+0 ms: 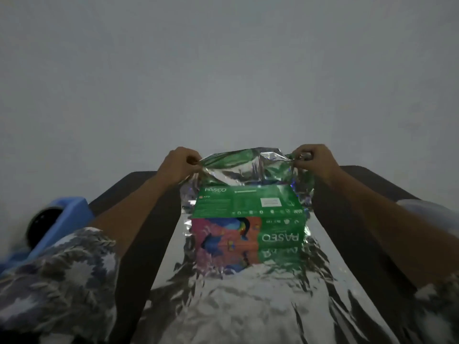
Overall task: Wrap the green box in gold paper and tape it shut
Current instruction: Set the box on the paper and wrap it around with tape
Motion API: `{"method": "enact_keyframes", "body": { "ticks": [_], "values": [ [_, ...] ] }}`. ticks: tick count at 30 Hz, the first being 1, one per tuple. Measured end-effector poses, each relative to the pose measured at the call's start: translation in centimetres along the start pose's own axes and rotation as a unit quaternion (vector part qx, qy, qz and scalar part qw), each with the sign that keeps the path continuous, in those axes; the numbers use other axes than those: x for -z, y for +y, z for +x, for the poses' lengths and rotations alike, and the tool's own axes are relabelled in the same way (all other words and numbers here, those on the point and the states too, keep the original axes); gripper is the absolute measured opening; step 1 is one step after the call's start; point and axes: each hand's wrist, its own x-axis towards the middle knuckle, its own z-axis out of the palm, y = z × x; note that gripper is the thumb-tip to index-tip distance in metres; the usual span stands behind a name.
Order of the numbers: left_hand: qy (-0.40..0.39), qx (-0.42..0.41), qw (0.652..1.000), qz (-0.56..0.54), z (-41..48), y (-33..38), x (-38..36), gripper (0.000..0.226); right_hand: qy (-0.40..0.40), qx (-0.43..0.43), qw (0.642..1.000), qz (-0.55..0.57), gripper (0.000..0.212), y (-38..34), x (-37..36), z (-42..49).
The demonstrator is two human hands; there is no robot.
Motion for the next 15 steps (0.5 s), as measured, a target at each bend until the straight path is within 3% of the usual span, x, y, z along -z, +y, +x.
{"method": "enact_keyframes", "body": {
  "ticks": [6,11,15],
  "values": [
    [0.058,-0.027,0.998,0.021,-8.4,0.7,0.3,0.008,0.02,0.034,0.996,-0.082,0.027,-3.0,1.4,-7.0],
    [0.073,-0.021,0.993,0.093,-11.7,0.3,-0.4,0.014,-0.057,0.026,0.97,-0.236,0.02,-3.5,1.1,-10.8],
    [0.058,0.013,0.991,0.119,-12.3,0.6,-0.3,0.012,-0.109,-0.022,0.942,-0.317,0.028,-4.3,1.3,-12.4]
  ]
}}
